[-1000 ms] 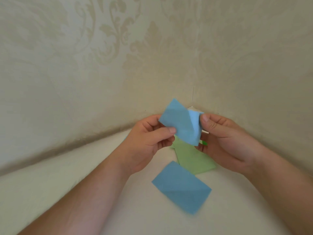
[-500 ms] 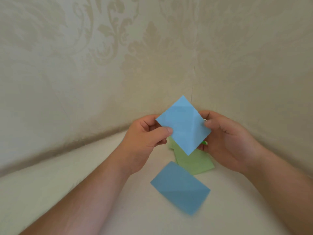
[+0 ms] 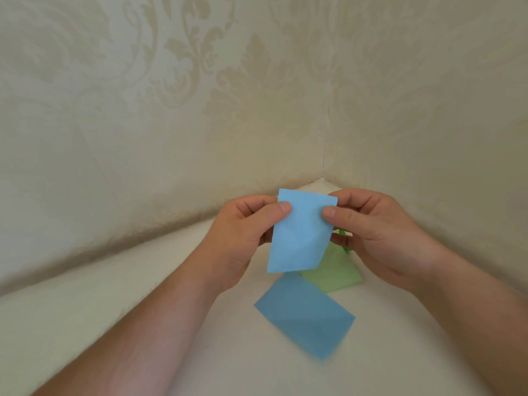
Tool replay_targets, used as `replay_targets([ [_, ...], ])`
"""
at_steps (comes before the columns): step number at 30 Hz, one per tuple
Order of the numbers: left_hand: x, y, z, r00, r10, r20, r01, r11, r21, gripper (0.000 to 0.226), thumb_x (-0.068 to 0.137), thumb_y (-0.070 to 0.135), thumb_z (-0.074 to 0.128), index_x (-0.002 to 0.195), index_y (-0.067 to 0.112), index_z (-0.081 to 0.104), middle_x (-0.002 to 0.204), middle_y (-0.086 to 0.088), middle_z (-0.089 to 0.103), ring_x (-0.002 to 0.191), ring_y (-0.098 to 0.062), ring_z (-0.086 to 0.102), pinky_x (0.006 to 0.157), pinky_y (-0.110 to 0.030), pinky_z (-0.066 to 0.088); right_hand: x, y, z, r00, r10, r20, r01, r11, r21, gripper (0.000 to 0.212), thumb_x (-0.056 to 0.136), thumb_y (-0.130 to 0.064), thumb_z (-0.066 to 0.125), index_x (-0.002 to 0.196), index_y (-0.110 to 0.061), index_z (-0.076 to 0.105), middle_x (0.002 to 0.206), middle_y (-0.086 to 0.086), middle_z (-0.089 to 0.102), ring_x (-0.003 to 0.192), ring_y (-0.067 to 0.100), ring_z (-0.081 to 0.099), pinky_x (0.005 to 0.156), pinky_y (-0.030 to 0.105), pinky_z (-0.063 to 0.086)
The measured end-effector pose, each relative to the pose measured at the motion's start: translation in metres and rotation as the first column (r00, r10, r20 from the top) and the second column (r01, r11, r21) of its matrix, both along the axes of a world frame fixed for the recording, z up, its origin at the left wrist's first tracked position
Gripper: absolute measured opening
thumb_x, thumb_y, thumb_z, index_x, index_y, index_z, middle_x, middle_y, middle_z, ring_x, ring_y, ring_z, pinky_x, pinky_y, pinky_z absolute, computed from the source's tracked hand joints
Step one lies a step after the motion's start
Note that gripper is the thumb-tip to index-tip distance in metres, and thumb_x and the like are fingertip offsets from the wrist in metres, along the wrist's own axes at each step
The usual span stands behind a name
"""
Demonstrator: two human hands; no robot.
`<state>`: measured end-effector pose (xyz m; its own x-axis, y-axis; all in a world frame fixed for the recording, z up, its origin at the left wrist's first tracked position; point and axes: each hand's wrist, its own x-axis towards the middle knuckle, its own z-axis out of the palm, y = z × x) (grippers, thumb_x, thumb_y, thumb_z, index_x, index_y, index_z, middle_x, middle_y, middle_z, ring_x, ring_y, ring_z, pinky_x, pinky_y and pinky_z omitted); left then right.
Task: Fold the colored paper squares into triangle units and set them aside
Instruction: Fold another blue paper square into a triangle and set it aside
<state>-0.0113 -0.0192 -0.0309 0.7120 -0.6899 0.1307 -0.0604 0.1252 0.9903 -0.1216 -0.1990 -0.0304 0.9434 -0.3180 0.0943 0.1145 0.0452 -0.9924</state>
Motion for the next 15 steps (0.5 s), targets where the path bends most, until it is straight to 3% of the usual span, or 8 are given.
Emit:
replay_targets([
  [2,0.0,0.0008,0.0012,0.999,-0.019,0.043,0.018,1.0,0.02,0.017,0.082,0.027,0.071,0.088,0.012,0.078,0.09,-0.016,0.072,0.08,-0.024,0.06,0.075,-0.034,0.048,0.0004,0.0007,0.0001,0.999,-0.039,0.017,0.039,0.999,0.024,0.012,0.073,-0.024,0.085,0.083,-0.024,0.077,0.1,0.006,0.077,0.094,0.021,0.067,0.093,0.045,0.045],
  [4,0.0006,0.0017,0.0003,0.993,-0.025,0.112,0.019,0.998,0.059,0.033,0.072,0.033,0.073,0.101,0.016,0.079,0.096,-0.03,0.065,0.084,-0.028,0.054,0.08,-0.042,0.041,0.0015,-0.0002,0.0008,0.995,-0.093,0.031,0.091,0.994,0.059,0.002,0.079,-0.023,0.077,0.081,-0.024,0.076,0.099,0.006,0.077,0.093,0.021,0.066,0.092,0.046,0.045],
  [5,0.0006,0.0016,0.0002,0.99,-0.02,0.138,0.01,0.997,0.075,0.039,0.069,0.035,0.072,0.104,0.018,0.078,0.089,-0.031,0.056,0.081,-0.032,0.047,0.078,-0.043,0.036,0.0025,-0.0019,-0.0002,0.993,-0.111,0.044,0.107,0.992,0.069,0.007,0.084,-0.02,0.074,0.079,-0.025,0.076,0.099,0.005,0.076,0.092,0.021,0.066,0.091,0.045,0.044],
  [9,-0.0001,0.0034,0.0033,0.97,0.014,0.241,-0.06,0.981,0.186,0.03,0.072,0.026,0.073,0.101,0.027,0.08,0.075,-0.013,0.023,0.071,-0.036,0.024,0.065,-0.037,0.023,0.0011,-0.0027,0.0019,0.989,-0.13,0.067,0.122,0.986,0.114,0.004,0.079,-0.029,0.074,0.078,-0.026,0.075,0.096,0.001,0.075,0.089,0.02,0.064,0.09,0.043,0.044],
  [12,0.0028,0.0054,0.0022,0.957,0.054,0.286,-0.128,0.96,0.248,0.015,0.084,0.016,0.077,0.092,0.029,0.08,0.064,0.003,0.021,0.059,-0.018,0.021,0.055,-0.029,0.019,-0.0005,-0.0017,0.0035,0.991,-0.111,0.074,0.101,0.987,0.126,0.008,0.077,-0.033,0.072,0.079,-0.028,0.078,0.094,-0.002,0.075,0.085,0.016,0.064,0.088,0.04,0.044],
  [15,0.0062,0.0058,-0.0013,0.954,0.072,0.291,-0.153,0.952,0.264,0.015,0.091,0.015,0.074,0.09,0.029,0.08,0.061,0.001,0.031,0.056,-0.015,0.028,0.054,-0.028,0.023,-0.0011,-0.0015,0.0039,0.993,-0.09,0.078,0.079,0.988,0.133,0.008,0.078,-0.033,0.071,0.078,-0.029,0.078,0.091,-0.003,0.074,0.081,0.014,0.064,0.085,0.037,0.043],
])
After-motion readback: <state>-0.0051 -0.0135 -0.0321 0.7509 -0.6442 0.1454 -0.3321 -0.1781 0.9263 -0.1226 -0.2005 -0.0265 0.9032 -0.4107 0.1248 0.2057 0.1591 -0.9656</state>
